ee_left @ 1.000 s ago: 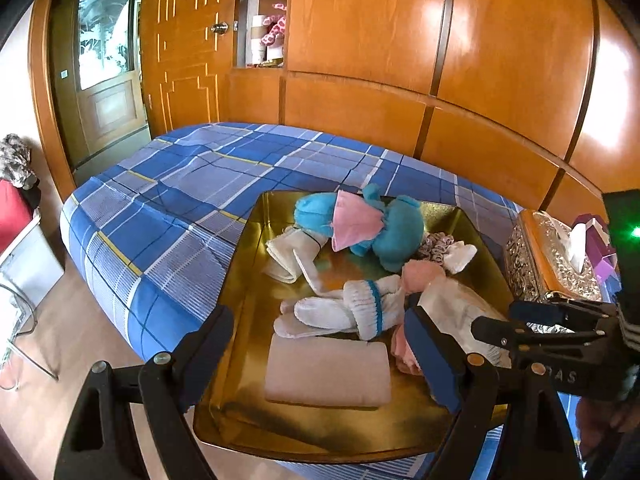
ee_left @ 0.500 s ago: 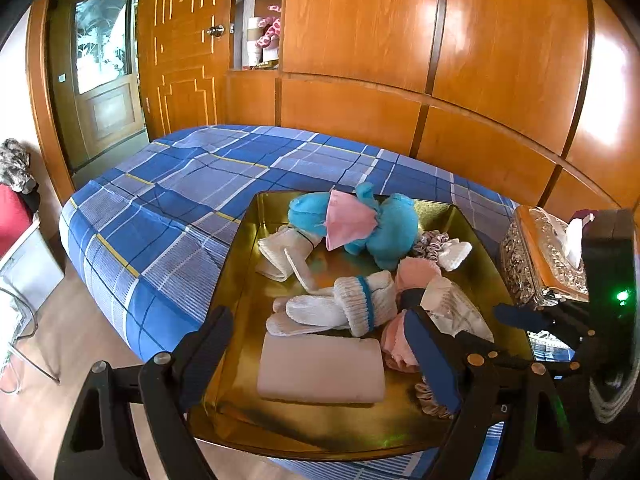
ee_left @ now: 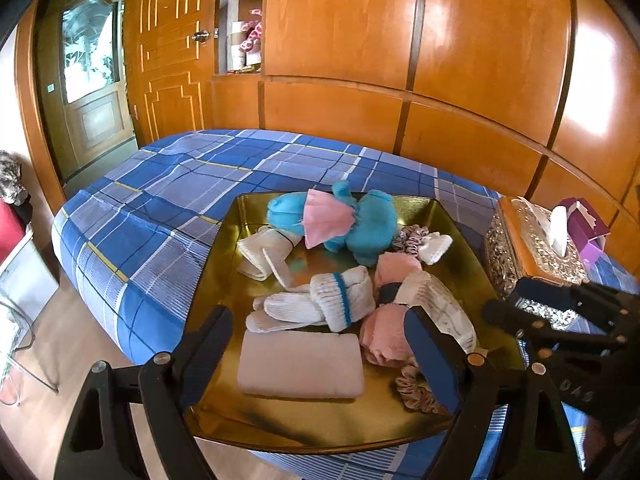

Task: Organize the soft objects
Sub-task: 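Carry the white printed bag onto the gold tray and open the right tool, then move both tools past the tissue box toward the red sock and Tempo pack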

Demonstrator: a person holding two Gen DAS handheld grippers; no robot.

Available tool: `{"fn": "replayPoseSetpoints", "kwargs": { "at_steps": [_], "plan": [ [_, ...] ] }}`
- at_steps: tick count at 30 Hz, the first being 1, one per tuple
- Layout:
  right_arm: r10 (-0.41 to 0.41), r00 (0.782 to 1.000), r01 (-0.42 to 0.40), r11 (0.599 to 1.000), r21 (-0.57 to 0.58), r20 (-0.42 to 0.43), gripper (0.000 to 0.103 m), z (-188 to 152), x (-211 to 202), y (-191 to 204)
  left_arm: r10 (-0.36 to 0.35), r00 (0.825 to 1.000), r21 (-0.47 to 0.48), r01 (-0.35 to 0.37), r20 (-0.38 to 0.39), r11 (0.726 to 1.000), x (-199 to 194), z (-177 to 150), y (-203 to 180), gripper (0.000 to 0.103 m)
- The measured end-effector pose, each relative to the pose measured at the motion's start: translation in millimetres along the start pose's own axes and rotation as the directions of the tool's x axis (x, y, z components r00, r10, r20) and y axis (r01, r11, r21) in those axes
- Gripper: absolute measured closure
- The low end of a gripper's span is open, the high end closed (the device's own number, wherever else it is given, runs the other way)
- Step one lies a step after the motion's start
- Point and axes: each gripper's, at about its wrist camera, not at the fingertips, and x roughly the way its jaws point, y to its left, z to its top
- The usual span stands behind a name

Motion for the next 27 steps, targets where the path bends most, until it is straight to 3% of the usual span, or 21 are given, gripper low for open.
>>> {"fn": "replayPoseSetpoints", "kwargs": {
  "at_steps": [15, 27],
  "plan": [
    [-0.066, 0.988, 0.063, 0.998, 0.024, 0.139, 0.053, -2.2, -64.2, -39.7, -0.032, 0.999, 0.053, 0.032, -0.001, 0.998, -5.2, -6.0, -19.5, 0.014],
    [-0.232, 0.953, 0.206, 0.968, 0.146, 0.192, 0.053, -21.2, -113.7, -116.9, -0.059, 0.998, 0.103, 0.059, -0.008, 0.993, -6.8, -10.9, -37.5, 0.014]
  ]
}}
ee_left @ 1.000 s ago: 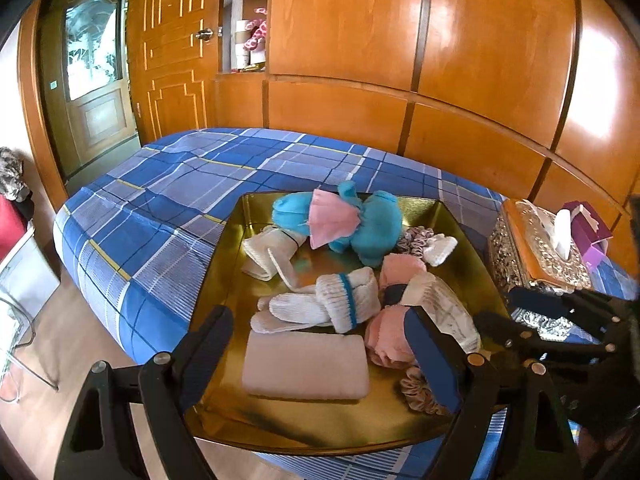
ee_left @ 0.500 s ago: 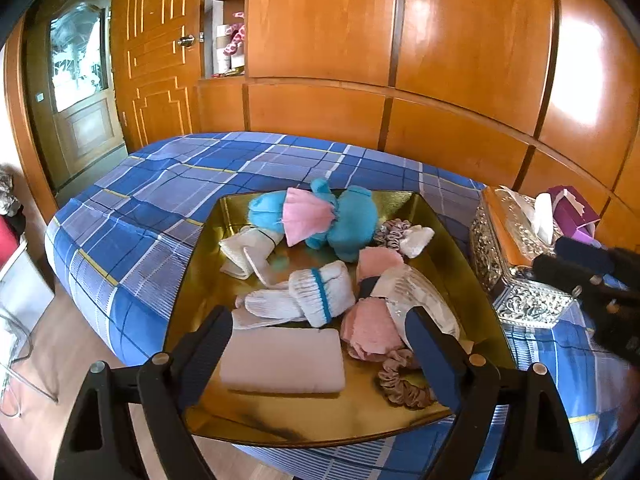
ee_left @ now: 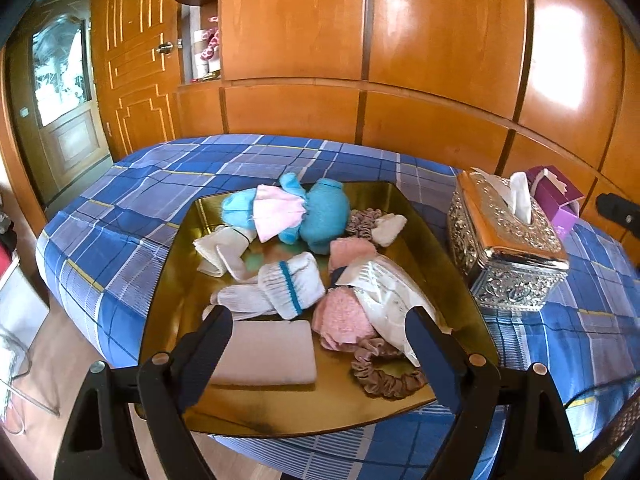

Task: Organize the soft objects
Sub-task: 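Move both tools past the tissue box toward the red sock and Tempo pack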

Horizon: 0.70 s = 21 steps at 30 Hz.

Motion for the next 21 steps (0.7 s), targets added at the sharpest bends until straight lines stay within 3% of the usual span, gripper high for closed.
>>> {"fn": "replayPoseSetpoints", "kwargs": {
  "at_steps": [7, 14, 21],
  "plan": [
    [-0.139, 0.990, 0.141, 0.973, 0.182, -0.022, 0.053, -13.6, -9.6, -88.2, -0.013, 1.000, 0.047, 0.013, 0.005, 0.999, -4.1, -2.0, -16.3, 0.014],
    [-0.277, 0.957, 0.291, 0.909, 0.297, -0.090, 0.053, -25.3, -5.7, -163.9, -0.022, 1.000, 0.103, 0.022, 0.002, 0.994, -7.3, -2.2, -35.1, 0.014],
    [-0.356, 0.921, 0.390, 0.856, 0.339, -0.161, 0.053, -35.5, 17.1, -221.8, -0.028, 1.000, 0.163, 0.027, 0.001, 0.986, -11.5, 0.3, -57.0, 0.014]
  ]
}}
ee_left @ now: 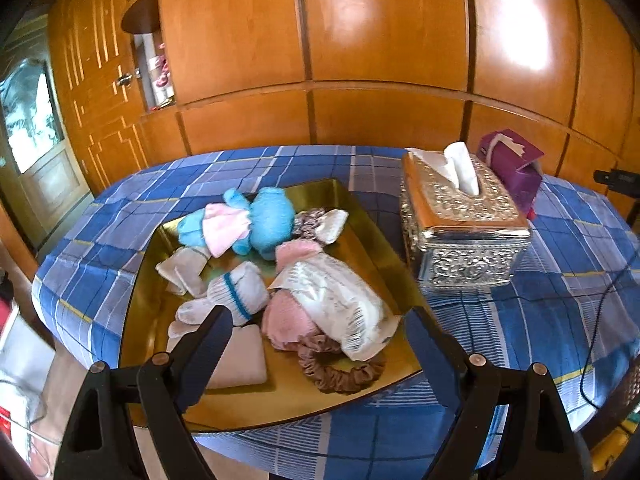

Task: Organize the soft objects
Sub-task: 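Move both tools past the tissue box toward the red sock and Tempo pack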

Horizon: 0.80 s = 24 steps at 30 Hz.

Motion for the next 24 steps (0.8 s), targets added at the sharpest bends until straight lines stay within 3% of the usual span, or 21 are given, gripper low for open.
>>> {"fn": "replayPoseSetpoints", "kwargs": {
  "at_steps": [8, 14, 24],
  "plan": [
    [-0.074, 0.995, 0.080, 0.993, 0.089, -0.066, 0.053, -7.8, 50.7, -35.7, -0.014, 1.000, 0.080, 0.013, 0.009, 0.997, -9.4, 11.0, -29.6, 0.014],
    [-0.023, 0.991, 0.050, 0.976, 0.213, -0.129, 0.053, -11.2, 61.0, -56.7, -0.074, 0.997, 0.141, 0.070, 0.021, 0.988, -17.5, 23.9, -58.5, 0.014],
    [0.038, 0.984, 0.023, 0.942, 0.335, -0.174, 0.053, -18.7, 66.0, -75.7, -0.217, 0.976, 0.275, 0.208, 0.003, 0.939, -22.0, 39.7, -126.6, 0.014]
  ]
}}
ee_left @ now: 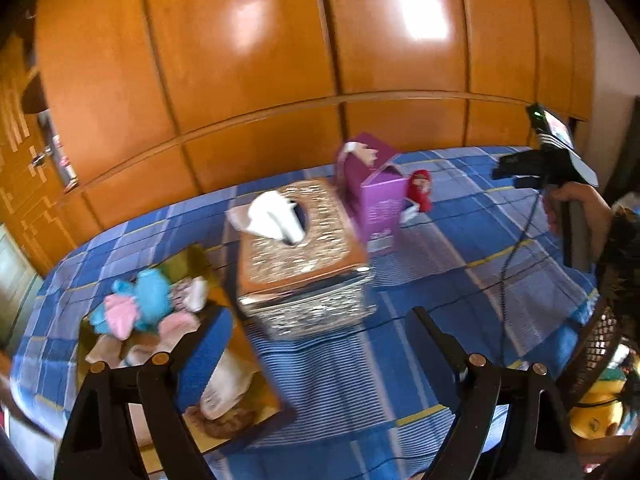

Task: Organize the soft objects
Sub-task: 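Move both tools past the tissue box toward the red sock and Tempo pack, then grasp the red Christmas sock with the right tool and lift it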

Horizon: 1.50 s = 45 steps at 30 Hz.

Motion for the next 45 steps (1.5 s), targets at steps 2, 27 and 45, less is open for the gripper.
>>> {"fn": "replayPoseSetpoints", "kwargs": {
  "at_steps": [2, 27, 45],
  "plan": [
    [0.012, 1.000, -0.012, 0.999, 0.034, -0.022, 0.053, 0.1, 2.7, -6.0, -0.022, 1.000, 0.027, 0.022, -0.003, 0.999, 3.9, 5.9, -11.8, 0.014],
    [0.179, 0.957, -0.176, 0.984, 0.036, -0.229, 0.049, 22.2, 97.3, 88.9, -0.201, 0.976, 0.009, 0.202, -0.083, 0.979, 36.1, 15.2, -42.2, 0.014],
    [-0.062, 0.952, -0.049, 0.936, -0.348, -0.300, 0.094, 0.2, 100.9, 74.4, -0.235, 0.966, -0.011, 0.235, -0.108, 0.972, 47.9, 21.9, -48.3, 0.014]
  ]
}}
